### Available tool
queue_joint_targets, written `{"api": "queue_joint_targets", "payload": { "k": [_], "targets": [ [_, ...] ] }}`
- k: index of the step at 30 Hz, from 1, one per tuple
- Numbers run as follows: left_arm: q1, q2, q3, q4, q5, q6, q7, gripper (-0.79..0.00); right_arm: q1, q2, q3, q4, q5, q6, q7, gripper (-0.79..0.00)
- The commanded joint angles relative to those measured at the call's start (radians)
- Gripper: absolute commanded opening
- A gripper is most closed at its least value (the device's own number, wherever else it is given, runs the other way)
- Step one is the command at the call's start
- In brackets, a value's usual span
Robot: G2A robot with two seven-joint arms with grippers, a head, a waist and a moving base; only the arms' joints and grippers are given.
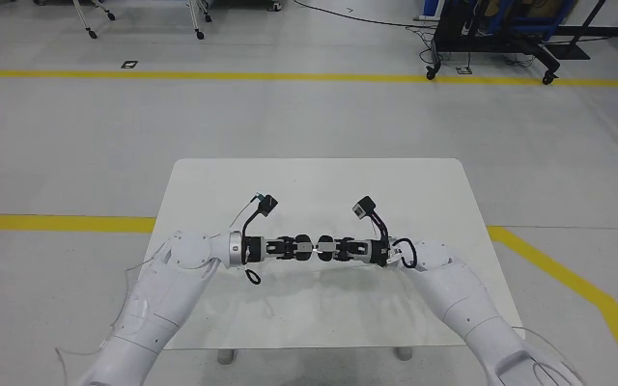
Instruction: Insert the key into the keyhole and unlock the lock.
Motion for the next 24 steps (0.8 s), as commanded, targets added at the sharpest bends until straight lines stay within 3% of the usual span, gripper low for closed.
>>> {"api": "queue_joint_targets", "payload": {
  "k": [1,3,10,11,12,17,24],
  "targets": [
    [-0.002,0.001,0.000,0.000,0.006,-0.002,0.004,-0.785,0.000,0.001,-0.002,-0.002,0.004,0.001,0.002,-0.754],
    [-0.002,0.002,0.000,0.001,0.010,-0.003,0.009,-0.785,-0.001,0.001,-0.005,-0.007,0.006,0.003,0.003,-0.785],
    [0.002,0.004,0.002,-0.003,0.007,-0.006,0.018,-0.763,-0.002,0.005,-0.011,-0.010,0.009,0.006,0.006,-0.785],
    [0.003,0.005,0.000,-0.004,0.001,-0.006,0.020,-0.446,-0.003,0.007,-0.009,-0.009,0.011,0.004,0.004,-0.785],
    [0.003,0.006,-0.003,-0.003,-0.003,-0.007,0.023,0.000,-0.004,0.008,-0.007,-0.010,0.013,0.002,0.002,-0.785],
    [0.012,0.014,-0.036,-0.005,-0.008,-0.011,0.047,0.000,-0.021,0.025,0.025,-0.015,0.003,-0.025,-0.025,-0.785],
    [0.026,0.023,-0.065,-0.015,-0.008,0.006,0.079,0.000,-0.113,0.083,0.138,-0.093,-0.067,-0.115,-0.115,-0.785]
  ]
}}
